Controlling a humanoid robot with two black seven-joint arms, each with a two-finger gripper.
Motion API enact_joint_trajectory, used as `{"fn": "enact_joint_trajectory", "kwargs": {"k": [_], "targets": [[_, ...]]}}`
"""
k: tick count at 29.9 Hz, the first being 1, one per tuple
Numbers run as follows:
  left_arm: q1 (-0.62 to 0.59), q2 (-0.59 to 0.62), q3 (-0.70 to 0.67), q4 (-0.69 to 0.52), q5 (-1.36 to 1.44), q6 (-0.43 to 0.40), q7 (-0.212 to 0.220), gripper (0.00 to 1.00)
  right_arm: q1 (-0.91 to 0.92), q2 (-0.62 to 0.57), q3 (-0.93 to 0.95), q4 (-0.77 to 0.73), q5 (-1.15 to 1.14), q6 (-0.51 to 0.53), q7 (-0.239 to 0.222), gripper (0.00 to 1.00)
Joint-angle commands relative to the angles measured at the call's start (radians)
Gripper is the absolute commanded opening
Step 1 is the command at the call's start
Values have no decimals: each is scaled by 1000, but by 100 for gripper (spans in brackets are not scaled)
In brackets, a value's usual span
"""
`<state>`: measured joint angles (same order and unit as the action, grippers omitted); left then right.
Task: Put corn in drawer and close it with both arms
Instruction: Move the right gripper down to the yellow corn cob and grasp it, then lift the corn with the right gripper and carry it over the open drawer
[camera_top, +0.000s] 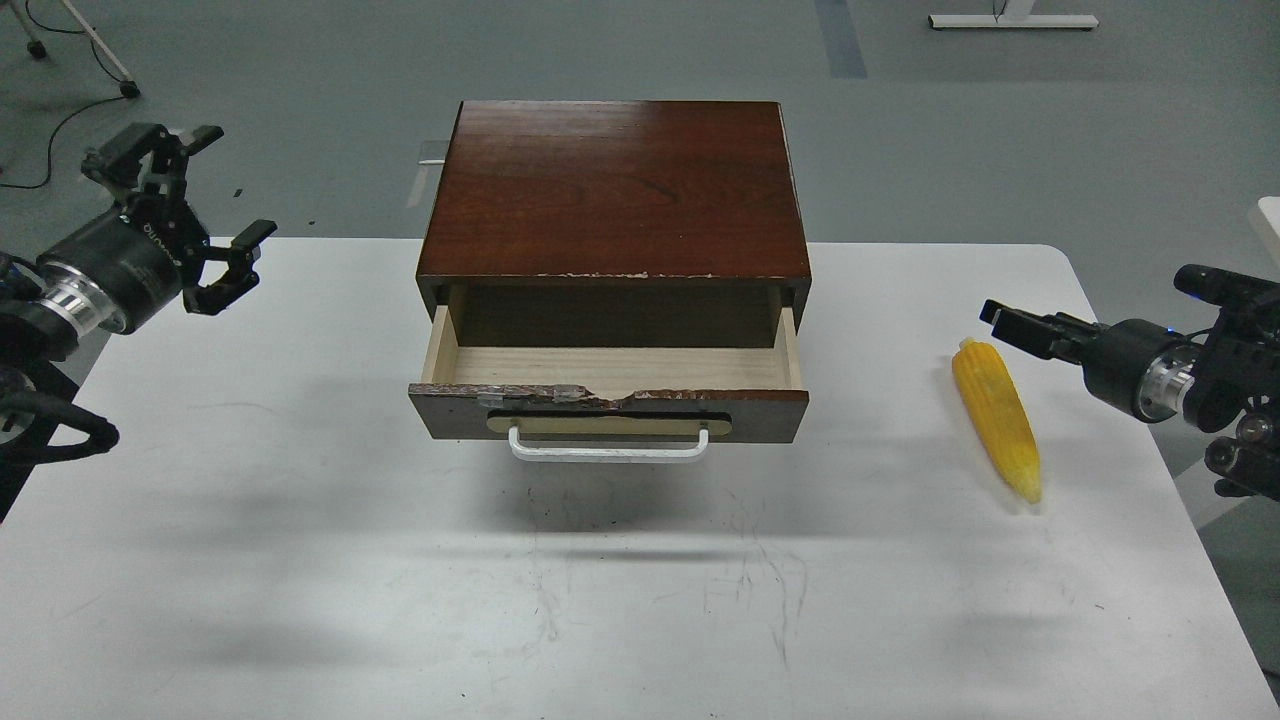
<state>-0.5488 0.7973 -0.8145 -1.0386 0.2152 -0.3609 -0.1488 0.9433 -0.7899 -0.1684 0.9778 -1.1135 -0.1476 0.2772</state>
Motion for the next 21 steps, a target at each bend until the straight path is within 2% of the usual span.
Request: {"fn": "enact_joint_trajectory", "kwargs": {"k": [1, 6, 11, 12, 13, 14, 15, 18, 21], "targets": [[3, 2, 0, 0, 0, 0, -2, 98, -7, 24, -57, -30, -14, -6, -12, 98], [4, 2, 0, 3, 0, 2, -3, 98, -47, 104, -91, -74, -14, -7, -20, 86], [4, 8, 0, 6, 1, -1, -5, 98, -52, 155, -115, -82, -14, -6, -23, 83], [6, 14, 0, 6, 0, -3, -6, 98, -50, 159, -124, -93, -12, 0, -23, 73], [9, 19, 0, 6, 1, -4, -6, 98, -47, 173, -131, -100, -5, 8, -23, 44], [9, 20, 0, 6, 1, -6, -6, 98, -47, 181, -131, -100, 4, 16, -23, 25], [10, 22, 0, 6, 0, -6, -8, 98, -43, 187, -134, -99, 29, 43, -23, 0], [12, 22, 0, 8, 0, -6, -6, 98, -23, 179, -134, -100, 64, 106, -24, 0], [12, 19, 0, 8, 0, -6, -6, 98, 3, 172, -125, -114, 70, 106, -33, 0]]}}
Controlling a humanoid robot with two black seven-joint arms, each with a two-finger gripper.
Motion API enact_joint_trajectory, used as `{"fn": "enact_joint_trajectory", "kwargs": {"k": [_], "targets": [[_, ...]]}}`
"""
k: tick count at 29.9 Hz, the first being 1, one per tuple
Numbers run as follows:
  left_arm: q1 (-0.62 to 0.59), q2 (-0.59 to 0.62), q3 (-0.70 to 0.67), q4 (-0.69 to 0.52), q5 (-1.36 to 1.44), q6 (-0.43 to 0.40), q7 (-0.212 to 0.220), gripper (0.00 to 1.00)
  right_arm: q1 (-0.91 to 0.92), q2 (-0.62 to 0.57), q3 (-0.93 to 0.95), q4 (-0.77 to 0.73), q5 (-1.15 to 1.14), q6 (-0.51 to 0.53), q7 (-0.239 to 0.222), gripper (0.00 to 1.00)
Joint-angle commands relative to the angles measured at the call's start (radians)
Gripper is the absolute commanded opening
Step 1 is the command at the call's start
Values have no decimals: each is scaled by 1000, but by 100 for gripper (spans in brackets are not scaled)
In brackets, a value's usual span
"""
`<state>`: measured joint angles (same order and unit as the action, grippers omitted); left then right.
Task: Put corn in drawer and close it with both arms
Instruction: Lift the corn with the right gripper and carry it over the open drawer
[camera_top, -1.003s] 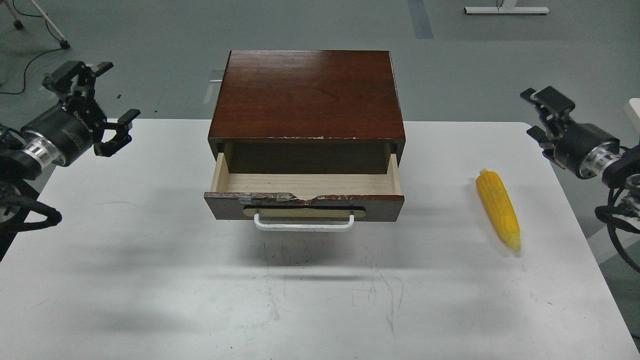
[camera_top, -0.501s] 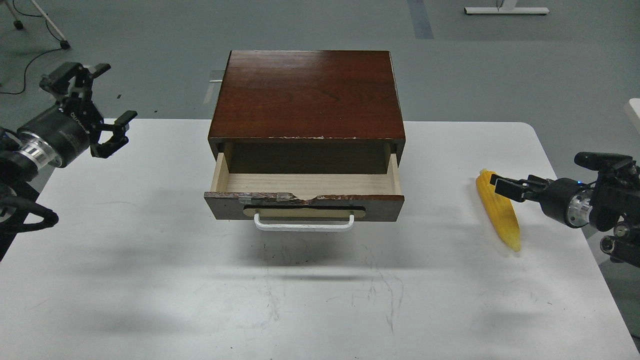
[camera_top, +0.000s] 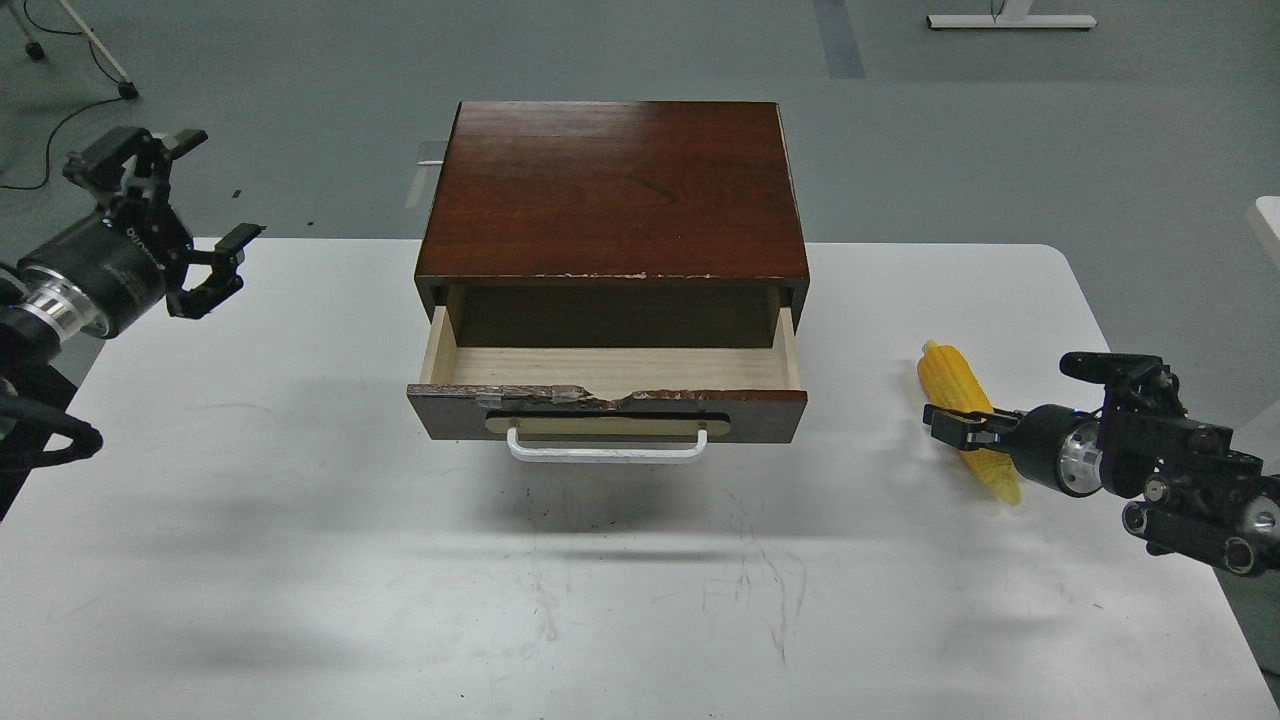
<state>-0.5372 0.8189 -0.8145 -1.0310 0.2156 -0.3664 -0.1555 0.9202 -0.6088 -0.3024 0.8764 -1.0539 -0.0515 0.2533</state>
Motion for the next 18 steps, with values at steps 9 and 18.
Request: {"fn": "enact_joint_trajectory", "kwargs": {"k": [9, 18], "targets": [[0, -4, 1, 0, 1, 1, 2, 98, 379, -98, 14, -8, -69, -90, 0, 0], [0, 0, 1, 0, 1, 4, 4, 98, 683, -51, 16, 375, -889, -125, 3, 0]]}}
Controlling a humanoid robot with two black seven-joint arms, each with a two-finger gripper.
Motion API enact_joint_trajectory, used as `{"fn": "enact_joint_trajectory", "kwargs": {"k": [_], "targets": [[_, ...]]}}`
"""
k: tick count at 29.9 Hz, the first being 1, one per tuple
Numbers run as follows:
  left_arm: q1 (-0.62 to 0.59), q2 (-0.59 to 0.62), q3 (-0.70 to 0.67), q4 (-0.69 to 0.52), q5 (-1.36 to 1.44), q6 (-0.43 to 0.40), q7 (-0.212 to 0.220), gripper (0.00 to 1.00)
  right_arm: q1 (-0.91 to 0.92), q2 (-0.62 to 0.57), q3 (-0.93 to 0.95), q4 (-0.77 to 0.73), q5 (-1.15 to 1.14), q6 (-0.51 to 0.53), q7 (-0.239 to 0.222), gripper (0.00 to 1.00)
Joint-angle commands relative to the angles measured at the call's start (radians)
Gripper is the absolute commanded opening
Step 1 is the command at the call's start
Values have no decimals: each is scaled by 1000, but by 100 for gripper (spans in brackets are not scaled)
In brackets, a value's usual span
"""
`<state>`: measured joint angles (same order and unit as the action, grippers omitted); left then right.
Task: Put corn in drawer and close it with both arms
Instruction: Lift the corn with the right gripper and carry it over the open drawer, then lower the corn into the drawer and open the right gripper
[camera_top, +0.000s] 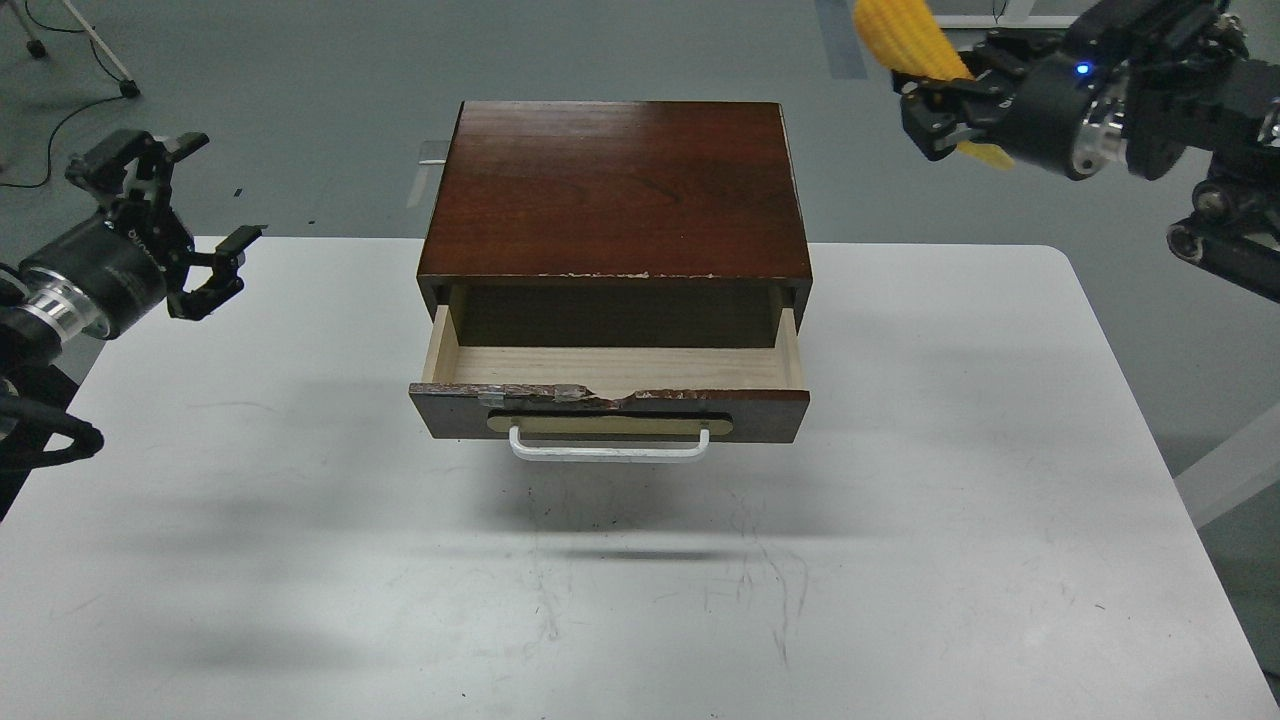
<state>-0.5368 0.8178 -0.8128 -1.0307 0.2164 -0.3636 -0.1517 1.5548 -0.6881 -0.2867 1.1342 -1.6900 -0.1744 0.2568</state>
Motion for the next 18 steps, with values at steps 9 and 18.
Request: {"fn": "enact_joint_trajectory", "kwargs": {"k": [9, 18], "targets": [[-2, 33, -2, -2, -2, -1, -2, 98, 37, 346, -114, 89, -461, -34, 2, 0], [5, 53, -3, 0, -2, -5, -5, 98, 1, 498, -120, -7, -418, -48, 4, 80]]}}
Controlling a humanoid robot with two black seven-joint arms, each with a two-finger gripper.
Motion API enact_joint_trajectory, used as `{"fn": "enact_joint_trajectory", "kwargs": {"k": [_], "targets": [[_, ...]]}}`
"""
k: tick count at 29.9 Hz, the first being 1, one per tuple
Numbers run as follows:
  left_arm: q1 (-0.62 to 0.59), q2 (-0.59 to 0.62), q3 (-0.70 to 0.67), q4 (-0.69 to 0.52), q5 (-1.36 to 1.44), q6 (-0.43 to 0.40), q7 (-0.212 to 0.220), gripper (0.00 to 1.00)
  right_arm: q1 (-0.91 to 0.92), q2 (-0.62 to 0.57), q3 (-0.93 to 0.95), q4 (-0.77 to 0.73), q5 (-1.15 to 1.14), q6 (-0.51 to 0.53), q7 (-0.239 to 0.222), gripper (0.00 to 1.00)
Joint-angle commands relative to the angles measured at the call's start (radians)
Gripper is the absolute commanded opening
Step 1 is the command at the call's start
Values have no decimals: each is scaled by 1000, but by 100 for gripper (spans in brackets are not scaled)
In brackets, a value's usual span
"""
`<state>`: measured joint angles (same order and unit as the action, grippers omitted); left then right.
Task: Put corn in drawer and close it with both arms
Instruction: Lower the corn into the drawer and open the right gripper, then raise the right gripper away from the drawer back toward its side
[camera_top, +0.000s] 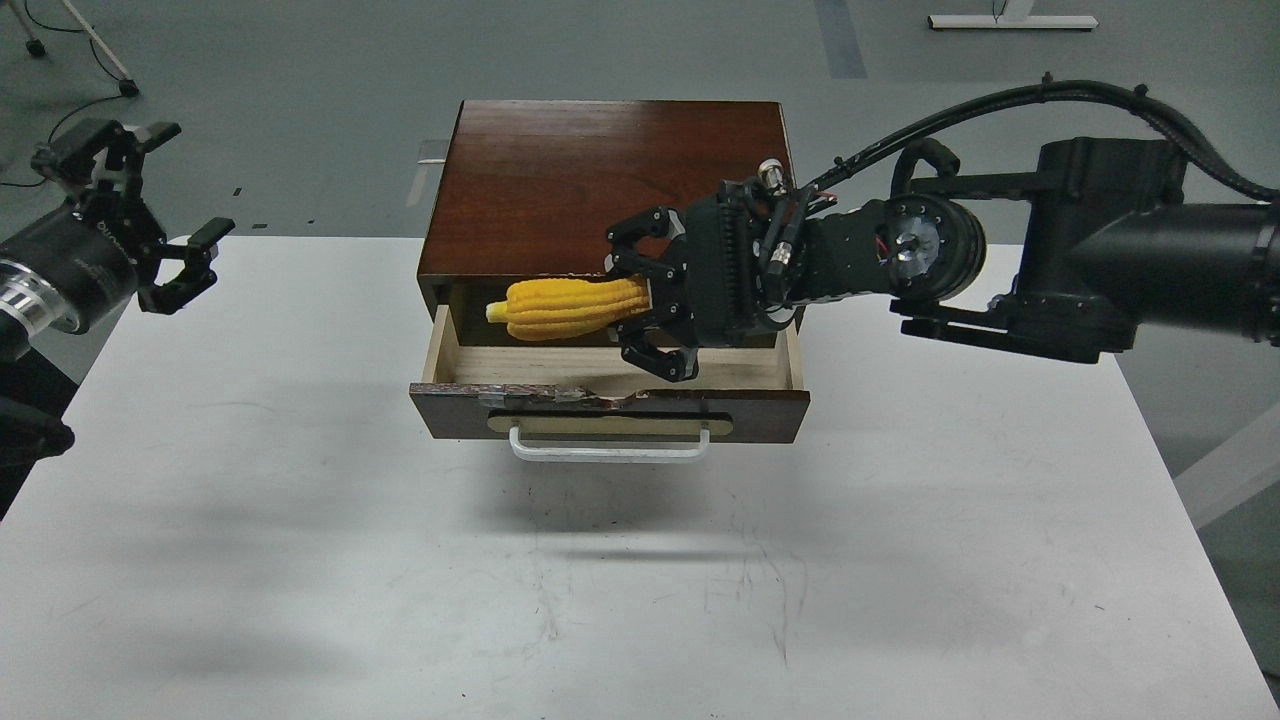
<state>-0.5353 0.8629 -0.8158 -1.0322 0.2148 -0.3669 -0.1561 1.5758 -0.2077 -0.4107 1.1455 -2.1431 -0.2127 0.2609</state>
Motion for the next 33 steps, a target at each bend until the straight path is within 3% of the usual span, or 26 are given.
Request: {"fn": "enact_joint_trajectory", "kwargs": {"k": [1, 4, 19, 22, 27, 30, 33], "targets": [[3, 10, 0, 3, 0, -1, 0, 98, -23, 17, 4, -17, 60, -11, 0, 86], [3, 13, 0, 3, 0, -1, 0, 98, -23, 13, 0, -10, 170, -7, 0, 99], [1, 10, 3, 3, 0, 0, 1, 98, 39, -25, 64, -4, 262, -4, -3, 100], [1, 10, 1, 3, 0, 6, 1, 98, 64, -25, 147, -16, 417, 3, -6, 100], [1, 16, 3, 0, 11, -10, 0, 98, 102, -67, 329, -39, 888, 78, -6, 100], [-5, 19, 3, -2, 115, -12, -2, 98, 81, -131, 407, -88, 1205, 136, -11, 99], [-8, 19, -5, -8, 270, -7, -29, 98, -52, -165, 499, -193, 1683, 134, -11, 99]]}}
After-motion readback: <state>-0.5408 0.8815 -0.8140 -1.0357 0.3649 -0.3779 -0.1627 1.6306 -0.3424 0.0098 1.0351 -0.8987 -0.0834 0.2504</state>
